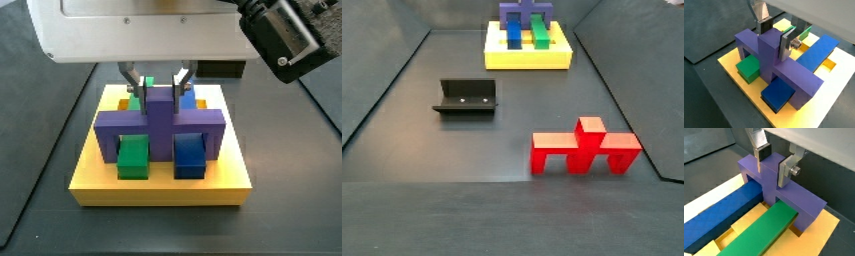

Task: Pick up the purple object. Move up. Move to above the board. Insert the purple object.
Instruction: Insert the purple object.

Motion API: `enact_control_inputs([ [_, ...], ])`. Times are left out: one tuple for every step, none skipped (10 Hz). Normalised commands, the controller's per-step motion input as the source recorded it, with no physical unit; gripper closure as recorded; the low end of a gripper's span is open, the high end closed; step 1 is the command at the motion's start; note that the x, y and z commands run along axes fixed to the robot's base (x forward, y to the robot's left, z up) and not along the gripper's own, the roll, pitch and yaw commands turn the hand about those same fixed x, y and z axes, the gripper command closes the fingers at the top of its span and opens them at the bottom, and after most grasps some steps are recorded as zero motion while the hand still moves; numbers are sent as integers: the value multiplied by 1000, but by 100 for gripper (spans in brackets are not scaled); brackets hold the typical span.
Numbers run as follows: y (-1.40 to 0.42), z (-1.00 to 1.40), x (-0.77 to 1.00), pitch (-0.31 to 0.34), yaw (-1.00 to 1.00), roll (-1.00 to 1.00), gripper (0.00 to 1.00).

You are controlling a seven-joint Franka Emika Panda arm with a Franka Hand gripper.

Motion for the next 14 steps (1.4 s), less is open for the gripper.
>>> enact_control_inputs([
  [-91, 243, 77, 17, 46, 254, 100],
  [-77, 69, 0, 0, 57, 327, 100],
  [-80, 0, 0, -73, 6, 314, 100],
  [-86, 0, 0, -106, 9, 419, 100],
  [-91, -34, 0, -76, 0, 371, 100],
  [-77, -83, 0, -74, 0, 236, 100],
  [-51, -86, 0, -89, 0, 191, 100],
  [0, -169, 0, -46, 0, 110, 100],
  [0, -269, 0, 0, -3, 90, 100],
  [0, -271, 0, -23, 0, 106, 100],
  [0, -314, 0, -50, 0, 96, 100],
  [-9, -303, 0, -53, 0, 137, 100],
  [-26, -417, 0, -99, 0, 161, 100],
  [0, -417, 0, -116, 0, 167, 100],
])
